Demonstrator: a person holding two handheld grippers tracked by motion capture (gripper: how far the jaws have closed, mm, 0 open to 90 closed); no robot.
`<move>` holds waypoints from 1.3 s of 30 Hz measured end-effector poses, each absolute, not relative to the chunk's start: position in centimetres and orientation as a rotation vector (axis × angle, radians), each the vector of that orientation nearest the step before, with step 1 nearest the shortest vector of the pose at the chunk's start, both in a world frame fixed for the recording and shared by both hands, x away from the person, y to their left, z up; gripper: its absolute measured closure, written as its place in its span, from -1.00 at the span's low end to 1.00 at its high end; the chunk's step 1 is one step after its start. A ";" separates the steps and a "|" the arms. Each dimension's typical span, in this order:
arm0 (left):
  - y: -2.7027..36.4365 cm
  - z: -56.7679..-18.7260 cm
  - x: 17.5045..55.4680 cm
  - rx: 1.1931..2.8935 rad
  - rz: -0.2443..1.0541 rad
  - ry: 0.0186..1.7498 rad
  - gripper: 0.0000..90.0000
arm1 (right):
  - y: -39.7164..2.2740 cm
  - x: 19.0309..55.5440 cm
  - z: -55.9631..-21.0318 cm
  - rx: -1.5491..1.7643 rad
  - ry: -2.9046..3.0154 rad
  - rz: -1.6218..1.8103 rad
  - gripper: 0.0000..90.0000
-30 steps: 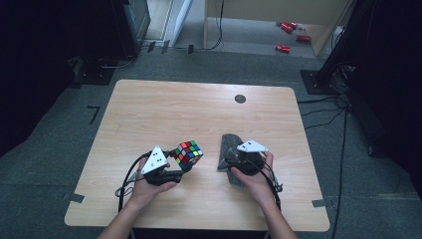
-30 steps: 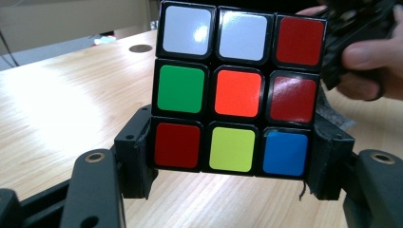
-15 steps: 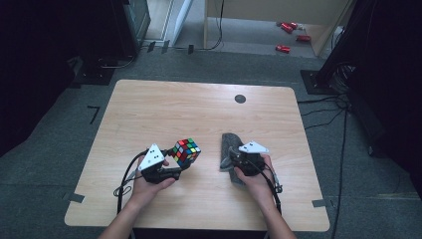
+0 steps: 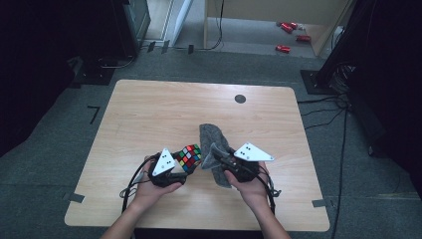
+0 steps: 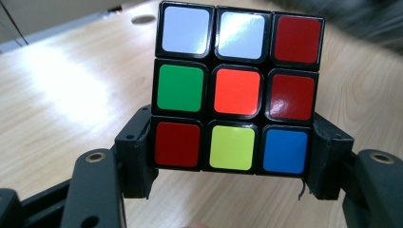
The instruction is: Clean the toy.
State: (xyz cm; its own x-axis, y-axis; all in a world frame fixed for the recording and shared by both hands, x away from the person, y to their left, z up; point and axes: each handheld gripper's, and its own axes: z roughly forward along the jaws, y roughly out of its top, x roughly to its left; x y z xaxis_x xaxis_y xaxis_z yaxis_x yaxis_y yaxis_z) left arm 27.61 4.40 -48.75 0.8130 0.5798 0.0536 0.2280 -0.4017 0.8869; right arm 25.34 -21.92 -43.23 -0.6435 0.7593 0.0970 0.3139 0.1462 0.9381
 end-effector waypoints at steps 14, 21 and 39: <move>1.8 -47.9 26.7 2.194 0.462 0.589 -0.23 | -16.0 22.7 -44.0 0.694 2.173 1.269 0.52; 1.5 -47.7 26.4 2.215 0.474 0.566 -0.23 | -16.3 23.0 -44.2 0.708 2.130 1.170 0.53; 1.9 -47.8 26.4 2.161 0.460 0.557 -0.23 | -15.4 22.6 -43.9 0.704 2.125 1.164 0.50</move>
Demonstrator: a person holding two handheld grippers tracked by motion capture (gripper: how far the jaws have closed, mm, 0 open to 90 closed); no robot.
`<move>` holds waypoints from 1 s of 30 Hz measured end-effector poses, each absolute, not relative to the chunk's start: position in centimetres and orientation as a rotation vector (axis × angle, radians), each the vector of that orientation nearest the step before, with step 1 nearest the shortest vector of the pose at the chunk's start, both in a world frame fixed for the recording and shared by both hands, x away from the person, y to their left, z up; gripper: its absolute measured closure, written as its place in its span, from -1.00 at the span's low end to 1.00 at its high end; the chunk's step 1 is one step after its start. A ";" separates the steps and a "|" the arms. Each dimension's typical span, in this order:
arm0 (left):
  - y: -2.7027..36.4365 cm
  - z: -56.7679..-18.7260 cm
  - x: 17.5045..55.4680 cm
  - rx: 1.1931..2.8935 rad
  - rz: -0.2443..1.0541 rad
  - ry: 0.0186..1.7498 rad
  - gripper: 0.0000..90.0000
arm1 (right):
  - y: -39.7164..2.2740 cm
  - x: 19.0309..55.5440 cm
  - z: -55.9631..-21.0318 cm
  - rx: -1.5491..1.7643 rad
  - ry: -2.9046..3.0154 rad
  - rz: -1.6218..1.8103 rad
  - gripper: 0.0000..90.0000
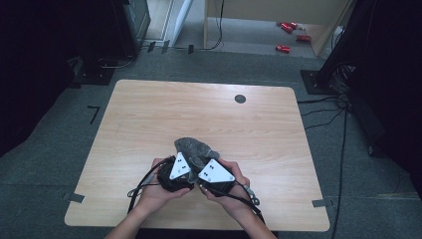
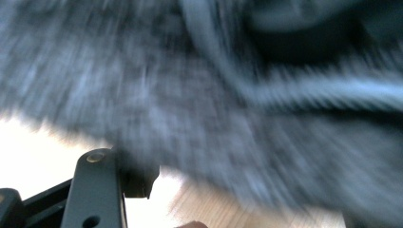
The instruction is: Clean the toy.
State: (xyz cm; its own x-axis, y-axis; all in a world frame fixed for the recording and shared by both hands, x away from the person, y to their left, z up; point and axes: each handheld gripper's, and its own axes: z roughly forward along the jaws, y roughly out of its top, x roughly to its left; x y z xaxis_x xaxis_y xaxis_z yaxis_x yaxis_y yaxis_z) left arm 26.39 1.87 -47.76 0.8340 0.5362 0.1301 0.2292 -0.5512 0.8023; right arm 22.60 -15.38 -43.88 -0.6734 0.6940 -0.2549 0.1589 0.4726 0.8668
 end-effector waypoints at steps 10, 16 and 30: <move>3.8 -48.2 26.1 1.895 0.526 0.442 -0.23 | -19.8 23.9 -42.4 0.936 1.965 1.371 0.51; 4.4 -48.0 25.9 1.807 0.526 0.419 -0.23 | -19.8 23.9 -42.2 0.931 1.992 1.615 0.51; 4.6 -47.2 25.3 1.728 0.538 0.387 -0.23 | -22.5 26.3 -44.2 1.189 2.013 1.479 0.53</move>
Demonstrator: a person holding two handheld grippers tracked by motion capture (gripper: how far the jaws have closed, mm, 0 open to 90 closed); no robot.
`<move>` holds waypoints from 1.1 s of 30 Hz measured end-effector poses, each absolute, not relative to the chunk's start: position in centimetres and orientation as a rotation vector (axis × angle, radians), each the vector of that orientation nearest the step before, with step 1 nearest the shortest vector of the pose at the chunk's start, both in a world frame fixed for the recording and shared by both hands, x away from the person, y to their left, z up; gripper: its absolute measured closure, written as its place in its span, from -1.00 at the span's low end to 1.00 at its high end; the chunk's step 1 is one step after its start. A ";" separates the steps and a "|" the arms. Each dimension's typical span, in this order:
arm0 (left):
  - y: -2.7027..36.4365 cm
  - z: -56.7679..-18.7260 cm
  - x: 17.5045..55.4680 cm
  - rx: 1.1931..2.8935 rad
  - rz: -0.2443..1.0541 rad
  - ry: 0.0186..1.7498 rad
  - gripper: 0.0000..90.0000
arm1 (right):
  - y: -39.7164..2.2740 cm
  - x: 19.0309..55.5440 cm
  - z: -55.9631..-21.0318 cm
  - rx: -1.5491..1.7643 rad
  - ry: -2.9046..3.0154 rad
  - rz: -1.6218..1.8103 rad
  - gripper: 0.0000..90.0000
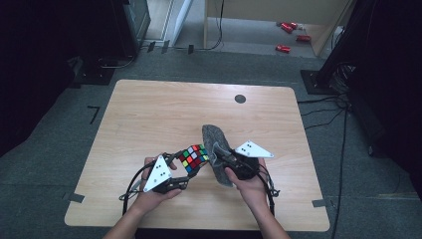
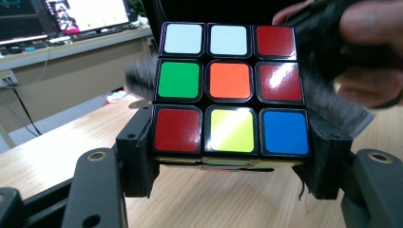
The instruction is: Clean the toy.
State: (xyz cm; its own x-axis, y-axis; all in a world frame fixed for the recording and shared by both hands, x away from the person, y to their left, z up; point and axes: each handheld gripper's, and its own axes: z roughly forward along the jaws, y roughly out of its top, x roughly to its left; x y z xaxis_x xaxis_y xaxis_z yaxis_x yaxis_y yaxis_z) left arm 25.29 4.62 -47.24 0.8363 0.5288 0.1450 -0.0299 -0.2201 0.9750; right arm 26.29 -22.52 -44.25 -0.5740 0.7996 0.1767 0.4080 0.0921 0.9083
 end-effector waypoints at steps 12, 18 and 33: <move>4.0 -47.4 24.7 1.756 0.550 0.354 -0.23 | -20.5 23.9 -41.5 0.934 2.013 1.631 0.52; 4.3 -47.0 24.9 1.729 0.507 0.381 -0.23 | -21.9 25.6 -43.3 1.088 2.051 1.534 0.52; 4.4 -47.2 25.1 1.751 0.508 0.411 -0.23 | -20.9 24.2 -42.1 0.925 2.022 1.694 0.52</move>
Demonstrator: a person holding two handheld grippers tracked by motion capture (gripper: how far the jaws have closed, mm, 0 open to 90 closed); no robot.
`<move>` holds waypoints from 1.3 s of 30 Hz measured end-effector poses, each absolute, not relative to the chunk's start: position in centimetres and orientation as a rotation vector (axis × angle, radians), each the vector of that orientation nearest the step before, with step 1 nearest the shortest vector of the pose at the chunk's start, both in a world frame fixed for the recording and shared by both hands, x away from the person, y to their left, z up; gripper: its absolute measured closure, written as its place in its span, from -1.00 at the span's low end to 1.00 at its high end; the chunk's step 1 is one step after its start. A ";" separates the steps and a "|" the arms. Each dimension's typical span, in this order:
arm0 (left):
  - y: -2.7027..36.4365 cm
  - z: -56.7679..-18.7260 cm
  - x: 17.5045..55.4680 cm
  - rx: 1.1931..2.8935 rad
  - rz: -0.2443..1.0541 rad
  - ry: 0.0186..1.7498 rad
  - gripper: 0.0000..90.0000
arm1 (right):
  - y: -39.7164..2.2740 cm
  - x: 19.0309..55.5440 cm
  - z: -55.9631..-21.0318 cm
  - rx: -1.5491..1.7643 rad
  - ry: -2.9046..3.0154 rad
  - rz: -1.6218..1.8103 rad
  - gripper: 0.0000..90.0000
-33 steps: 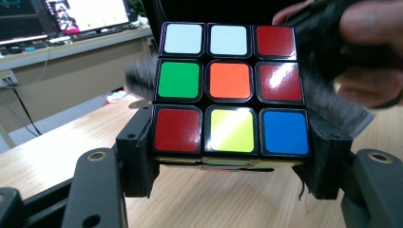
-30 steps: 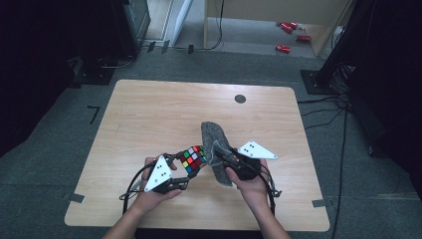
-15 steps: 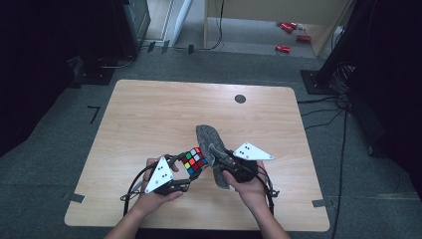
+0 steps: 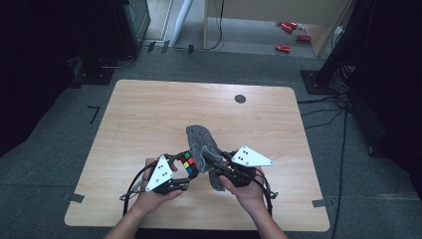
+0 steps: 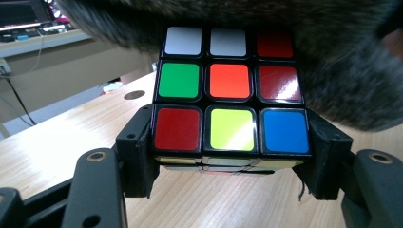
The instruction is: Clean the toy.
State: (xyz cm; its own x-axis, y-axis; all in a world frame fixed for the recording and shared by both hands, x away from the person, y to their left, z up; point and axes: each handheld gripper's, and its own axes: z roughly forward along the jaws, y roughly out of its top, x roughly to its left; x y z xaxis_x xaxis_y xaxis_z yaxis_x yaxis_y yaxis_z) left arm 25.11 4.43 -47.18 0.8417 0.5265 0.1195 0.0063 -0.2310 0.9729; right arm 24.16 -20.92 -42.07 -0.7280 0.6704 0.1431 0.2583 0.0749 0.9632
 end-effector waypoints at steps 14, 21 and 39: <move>4.4 -47.5 25.4 1.776 0.495 0.433 -0.23 | -22.1 24.6 -42.8 0.949 1.964 1.678 0.50; 4.3 -47.3 25.1 1.768 0.486 0.412 -0.23 | -20.9 23.9 -42.6 0.876 1.986 1.723 0.48; 7.2 -46.2 26.7 1.570 0.298 0.548 -0.23 | -21.8 25.6 -45.4 1.018 2.038 1.608 0.52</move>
State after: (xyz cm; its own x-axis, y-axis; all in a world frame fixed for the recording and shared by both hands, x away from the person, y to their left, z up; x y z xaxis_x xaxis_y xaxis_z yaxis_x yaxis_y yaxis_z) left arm 26.71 7.23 -46.15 0.8476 0.5121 -0.1388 0.1617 -0.0003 0.9868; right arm 25.63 -21.83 -45.35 -0.6802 0.7164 0.1552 0.3177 0.0974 0.9432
